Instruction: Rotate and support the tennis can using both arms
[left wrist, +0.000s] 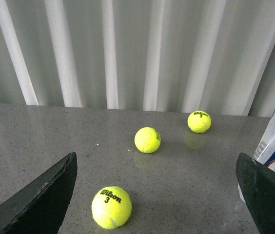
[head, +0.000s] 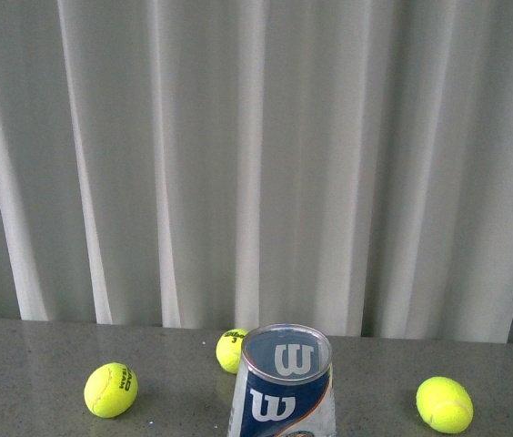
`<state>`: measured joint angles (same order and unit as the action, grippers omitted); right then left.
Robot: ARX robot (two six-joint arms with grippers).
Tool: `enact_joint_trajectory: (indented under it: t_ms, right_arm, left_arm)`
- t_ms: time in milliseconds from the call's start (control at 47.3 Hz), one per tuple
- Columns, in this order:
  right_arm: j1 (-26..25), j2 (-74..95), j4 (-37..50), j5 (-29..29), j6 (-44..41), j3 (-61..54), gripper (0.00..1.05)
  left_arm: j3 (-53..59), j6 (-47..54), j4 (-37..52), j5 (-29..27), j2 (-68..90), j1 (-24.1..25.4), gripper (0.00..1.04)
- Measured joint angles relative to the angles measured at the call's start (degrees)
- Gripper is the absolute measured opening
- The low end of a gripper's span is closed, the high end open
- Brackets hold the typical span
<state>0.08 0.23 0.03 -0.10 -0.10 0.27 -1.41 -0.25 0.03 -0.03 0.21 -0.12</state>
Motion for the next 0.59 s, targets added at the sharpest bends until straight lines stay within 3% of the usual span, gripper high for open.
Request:
enact_joint_trajectory:
  t_ms: [592]
  right_arm:
    - [0.00,-0.02,0.00,0.00,-0.02,0.00,0.98]
  left_arm:
    - [0.00,0.00,0.00,0.02,0.00,0.00,0.98]
